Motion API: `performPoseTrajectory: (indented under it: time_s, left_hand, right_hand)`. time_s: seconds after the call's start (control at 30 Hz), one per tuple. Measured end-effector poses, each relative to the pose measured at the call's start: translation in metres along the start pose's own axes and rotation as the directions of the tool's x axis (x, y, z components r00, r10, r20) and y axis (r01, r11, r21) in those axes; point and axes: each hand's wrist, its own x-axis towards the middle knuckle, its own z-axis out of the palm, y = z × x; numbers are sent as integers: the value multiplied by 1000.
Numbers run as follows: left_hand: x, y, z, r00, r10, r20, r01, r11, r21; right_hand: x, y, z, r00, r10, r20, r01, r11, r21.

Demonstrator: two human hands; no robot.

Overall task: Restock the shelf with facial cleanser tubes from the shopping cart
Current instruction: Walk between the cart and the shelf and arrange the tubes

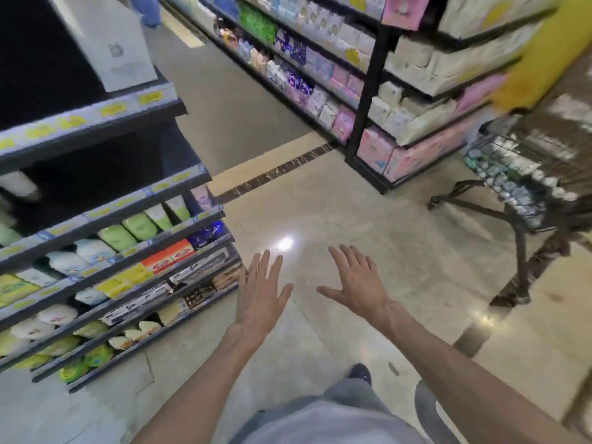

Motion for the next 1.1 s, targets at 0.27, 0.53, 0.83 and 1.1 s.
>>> performPoseTrajectory:
  time_s: [0.27, 0.53, 0.83, 1.1]
  left_hand:
    - [90, 169, 42, 978, 191, 80, -193, 981, 12]
    - [175, 321, 75, 920, 366, 137, -373, 927, 28]
    - [325, 448, 120, 823, 534, 192, -539, 842, -28]
    - [491, 558, 126, 748, 623, 228, -630, 775, -50]
  right_hand:
    - [-19, 178, -26, 979, 205, -15, -204, 978, 47]
    - [-22, 326, -49, 929, 370, -16, -367, 925, 97]
    - [42, 473, -68, 835, 549, -21, -542, 830, 132]
    - [139, 594, -119, 770, 638, 6, -633, 762, 140]
